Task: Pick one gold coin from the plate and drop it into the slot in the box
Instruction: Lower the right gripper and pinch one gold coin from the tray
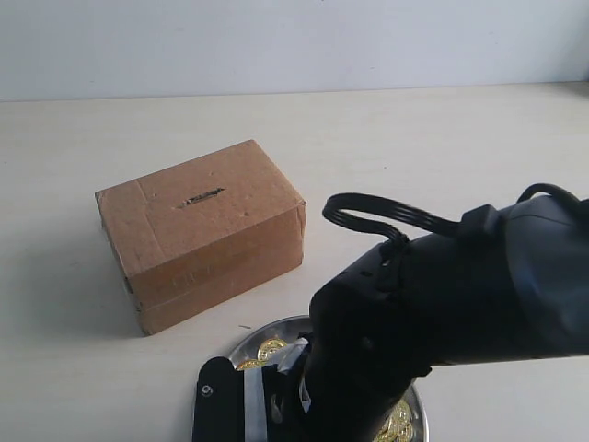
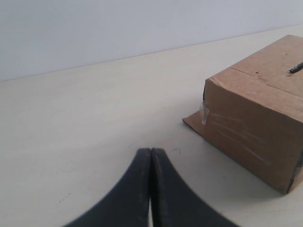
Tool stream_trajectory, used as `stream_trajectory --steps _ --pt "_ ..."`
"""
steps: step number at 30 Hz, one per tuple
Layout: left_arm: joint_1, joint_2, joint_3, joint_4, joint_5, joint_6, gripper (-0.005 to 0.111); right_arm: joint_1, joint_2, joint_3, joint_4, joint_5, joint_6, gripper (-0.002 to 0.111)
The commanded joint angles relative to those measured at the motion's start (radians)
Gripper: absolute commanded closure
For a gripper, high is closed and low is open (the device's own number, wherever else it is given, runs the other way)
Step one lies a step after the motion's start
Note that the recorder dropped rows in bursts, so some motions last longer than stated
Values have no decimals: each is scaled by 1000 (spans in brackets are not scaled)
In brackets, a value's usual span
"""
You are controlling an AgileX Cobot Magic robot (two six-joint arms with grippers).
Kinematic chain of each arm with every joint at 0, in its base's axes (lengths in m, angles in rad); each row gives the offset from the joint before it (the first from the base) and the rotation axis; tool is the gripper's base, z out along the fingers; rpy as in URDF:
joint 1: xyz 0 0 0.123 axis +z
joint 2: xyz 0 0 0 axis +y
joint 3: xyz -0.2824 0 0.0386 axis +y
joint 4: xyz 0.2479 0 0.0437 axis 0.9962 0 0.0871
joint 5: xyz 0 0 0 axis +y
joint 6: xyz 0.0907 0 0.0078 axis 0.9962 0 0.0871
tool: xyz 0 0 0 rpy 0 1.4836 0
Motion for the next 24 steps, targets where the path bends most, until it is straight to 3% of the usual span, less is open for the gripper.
stream_trajectory --steps 1,24 --pt "0 -4 3 1 -5 -2 107 2 1 -10 -11 22 -5 86" --pt "0 -4 3 1 -5 -2 107 2 -293 -10 -117 113 75 86"
